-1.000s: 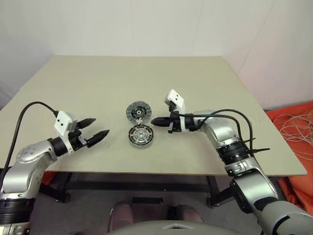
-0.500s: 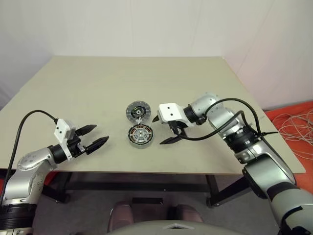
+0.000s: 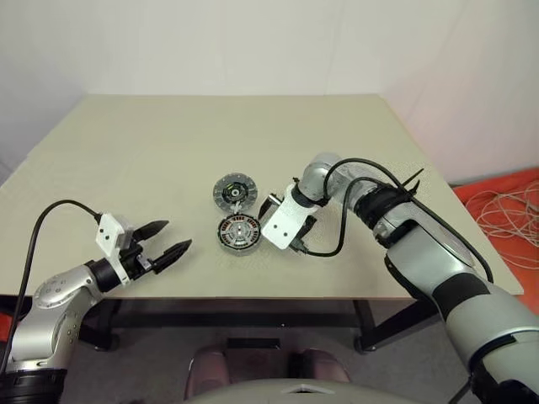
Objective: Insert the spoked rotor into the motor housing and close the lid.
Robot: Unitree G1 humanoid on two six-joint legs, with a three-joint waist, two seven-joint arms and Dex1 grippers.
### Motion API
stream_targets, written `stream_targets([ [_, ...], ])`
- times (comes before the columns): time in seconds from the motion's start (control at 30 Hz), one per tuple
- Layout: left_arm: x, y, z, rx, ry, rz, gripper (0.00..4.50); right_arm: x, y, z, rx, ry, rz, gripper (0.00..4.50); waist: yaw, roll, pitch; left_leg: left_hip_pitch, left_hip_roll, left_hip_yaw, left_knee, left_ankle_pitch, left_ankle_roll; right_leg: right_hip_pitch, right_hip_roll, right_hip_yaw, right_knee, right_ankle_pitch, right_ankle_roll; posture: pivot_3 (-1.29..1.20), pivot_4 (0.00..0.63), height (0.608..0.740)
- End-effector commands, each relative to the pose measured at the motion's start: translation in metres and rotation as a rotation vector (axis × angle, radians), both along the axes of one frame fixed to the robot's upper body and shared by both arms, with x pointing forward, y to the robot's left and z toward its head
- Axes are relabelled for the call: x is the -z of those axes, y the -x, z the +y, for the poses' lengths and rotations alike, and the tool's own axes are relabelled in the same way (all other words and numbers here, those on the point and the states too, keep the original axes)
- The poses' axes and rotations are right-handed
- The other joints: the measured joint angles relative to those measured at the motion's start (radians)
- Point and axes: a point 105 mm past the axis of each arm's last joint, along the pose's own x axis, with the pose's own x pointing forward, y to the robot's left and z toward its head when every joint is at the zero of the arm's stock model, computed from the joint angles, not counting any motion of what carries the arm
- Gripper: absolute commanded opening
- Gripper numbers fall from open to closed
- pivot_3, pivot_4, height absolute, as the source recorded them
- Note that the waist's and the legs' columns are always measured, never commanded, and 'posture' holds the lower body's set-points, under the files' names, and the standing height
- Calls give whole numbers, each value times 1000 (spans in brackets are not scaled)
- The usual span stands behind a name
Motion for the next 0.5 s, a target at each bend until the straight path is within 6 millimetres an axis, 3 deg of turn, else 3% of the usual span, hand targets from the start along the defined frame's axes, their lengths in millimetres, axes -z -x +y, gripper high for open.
stream_targets([
  [0.03, -14, 0, -3, 3, -11, -59, 4500, -8, -4, 10, -66, -2, -73, 4460, -2, 0, 0, 0, 0, 0, 0, 0, 0, 0, 0, 0, 1, 0, -1, 0, 0, 740],
  [0.5, -22, -4, -4, 6, -30, -72, 4500, -22, 8, 32, -142, -89, -36, 4460, -25, 0, 0, 1, 0, 0, 2, 0, 0, -1, 0, 0, 8, -2, -3, 0, 0, 740],
])
